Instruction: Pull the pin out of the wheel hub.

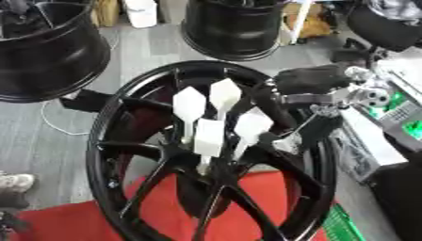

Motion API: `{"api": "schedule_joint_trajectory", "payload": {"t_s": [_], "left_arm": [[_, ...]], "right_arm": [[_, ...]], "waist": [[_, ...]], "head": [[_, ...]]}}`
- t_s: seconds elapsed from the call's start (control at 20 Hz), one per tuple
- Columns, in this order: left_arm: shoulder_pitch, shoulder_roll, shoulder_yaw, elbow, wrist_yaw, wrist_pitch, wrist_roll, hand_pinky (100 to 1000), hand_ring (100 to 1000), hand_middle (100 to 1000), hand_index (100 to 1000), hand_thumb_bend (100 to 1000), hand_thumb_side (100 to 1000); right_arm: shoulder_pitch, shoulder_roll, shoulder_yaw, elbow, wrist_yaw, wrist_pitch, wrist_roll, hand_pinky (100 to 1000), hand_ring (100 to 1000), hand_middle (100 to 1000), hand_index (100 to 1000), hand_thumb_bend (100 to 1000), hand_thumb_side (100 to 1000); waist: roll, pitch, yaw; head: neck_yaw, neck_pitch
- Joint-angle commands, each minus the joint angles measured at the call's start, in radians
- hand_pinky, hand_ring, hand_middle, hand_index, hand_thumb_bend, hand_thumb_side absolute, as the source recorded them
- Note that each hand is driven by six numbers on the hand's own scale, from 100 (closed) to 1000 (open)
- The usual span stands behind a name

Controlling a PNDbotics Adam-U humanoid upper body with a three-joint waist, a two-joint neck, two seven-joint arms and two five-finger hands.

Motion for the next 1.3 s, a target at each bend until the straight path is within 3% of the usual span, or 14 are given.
{"api": "schedule_joint_trajectory", "payload": {"t_s": [0.05,0.4,0.75,0.9,1.0,1.05,1.3], "left_arm": [[-0.009,0.006,-0.002,-0.010,0.001,-0.004,-0.003,653,498,638,786,115,970],[-0.009,0.006,-0.002,-0.010,0.001,-0.003,-0.003,653,498,638,787,115,971],[-0.008,0.005,-0.001,-0.010,0.000,-0.003,-0.003,653,498,639,787,115,971],[-0.007,0.004,-0.001,-0.010,-0.001,-0.004,-0.003,654,498,639,787,115,971],[-0.007,0.004,0.000,-0.010,-0.001,-0.004,-0.003,654,498,639,787,115,971],[-0.006,0.004,0.000,-0.010,-0.001,-0.004,-0.003,654,498,639,787,115,971],[-0.006,0.004,-0.001,-0.009,-0.002,-0.004,-0.003,654,498,639,787,115,971]], "right_arm": [[-0.014,-0.015,-0.006,0.002,0.004,-0.003,-0.010,418,403,643,925,100,388],[-0.015,-0.013,-0.003,0.001,-0.001,-0.009,-0.015,401,386,562,846,100,299],[-0.014,-0.013,0.001,-0.006,0.005,-0.015,-0.007,391,374,523,723,100,305],[-0.015,-0.010,0.001,-0.009,0.010,-0.017,-0.009,363,356,459,602,100,301],[-0.016,-0.009,0.001,-0.010,0.007,-0.018,-0.019,356,352,444,579,100,298],[-0.017,-0.008,0.001,-0.011,0.004,-0.018,-0.025,334,339,392,512,100,293],[-0.021,-0.005,0.002,-0.012,-0.021,-0.019,-0.049,292,311,277,394,100,277]], "waist": [[0.000,-0.013,0.001],[-0.001,-0.014,0.001],[0.000,-0.015,0.000],[0.000,-0.015,-0.002],[0.001,-0.014,-0.002],[0.001,-0.014,-0.002],[0.001,-0.015,-0.003]], "head": [[-0.005,-0.010],[-0.009,-0.011],[-0.012,-0.009],[-0.013,-0.009],[-0.014,-0.009],[-0.015,-0.008],[-0.021,-0.006]]}}
